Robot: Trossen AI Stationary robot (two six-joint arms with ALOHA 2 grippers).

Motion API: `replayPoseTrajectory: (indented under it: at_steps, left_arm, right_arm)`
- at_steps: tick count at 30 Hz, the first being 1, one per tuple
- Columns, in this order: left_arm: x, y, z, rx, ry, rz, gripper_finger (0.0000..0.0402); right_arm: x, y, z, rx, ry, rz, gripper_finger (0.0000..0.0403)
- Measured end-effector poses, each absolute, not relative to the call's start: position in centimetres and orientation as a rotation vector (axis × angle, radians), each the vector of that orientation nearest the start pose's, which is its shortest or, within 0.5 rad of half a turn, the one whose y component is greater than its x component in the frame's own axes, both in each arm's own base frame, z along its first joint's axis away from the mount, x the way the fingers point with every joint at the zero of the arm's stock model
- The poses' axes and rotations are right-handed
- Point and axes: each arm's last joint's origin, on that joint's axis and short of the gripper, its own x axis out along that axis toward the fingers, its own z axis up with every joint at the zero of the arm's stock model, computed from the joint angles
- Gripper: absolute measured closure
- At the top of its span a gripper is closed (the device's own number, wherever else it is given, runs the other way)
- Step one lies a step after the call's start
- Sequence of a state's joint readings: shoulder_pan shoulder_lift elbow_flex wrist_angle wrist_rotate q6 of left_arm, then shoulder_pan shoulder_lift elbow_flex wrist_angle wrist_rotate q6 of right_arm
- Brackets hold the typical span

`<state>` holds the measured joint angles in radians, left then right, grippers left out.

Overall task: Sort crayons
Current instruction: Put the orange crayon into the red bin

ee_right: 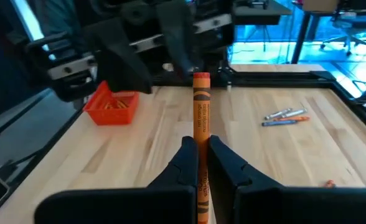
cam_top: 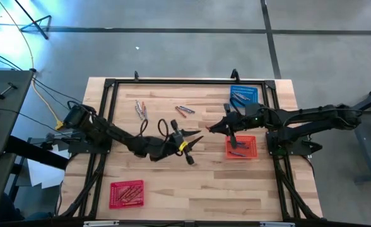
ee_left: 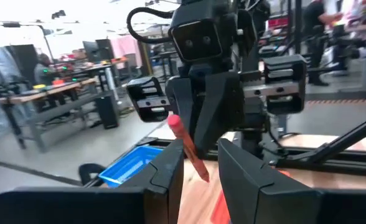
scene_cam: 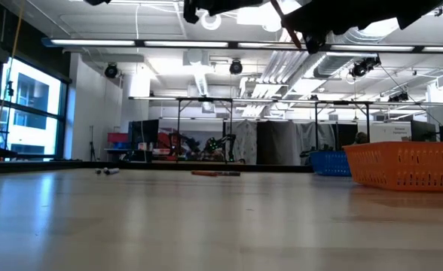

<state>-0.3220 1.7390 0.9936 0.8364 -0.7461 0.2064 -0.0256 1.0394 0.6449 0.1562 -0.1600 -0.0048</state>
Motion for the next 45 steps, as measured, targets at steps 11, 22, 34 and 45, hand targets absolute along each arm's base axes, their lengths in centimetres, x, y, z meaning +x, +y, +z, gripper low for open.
replayPoseTrajectory:
  at_steps: [11, 22, 34, 45]
  left_arm:
    - [36.5, -9.1, 25.0, 0.079, -0.060, 0.353, 0.0316]
    - [36.9, -8.0, 24.7, 0.030, -0.047, 0.281, 0.0292]
    - [37.2, -7.0, 24.8, -0.012, -0.058, 0.230, 0.0260]
    - [37.6, -5.6, 24.8, -0.087, -0.071, 0.193, 0.0259]
  right_arm:
    - [22.9, 1.0, 27.0, -0.009, 0.234, 0.187, 0.0399]
    - [22.9, 1.2, 27.0, -0.001, 0.230, 0.199, 0.0399]
    - [22.9, 1.2, 27.0, -0.008, 0.228, 0.202, 0.0399]
    - [22.9, 1.2, 27.1, -0.011, 0.219, 0.203, 0.0398]
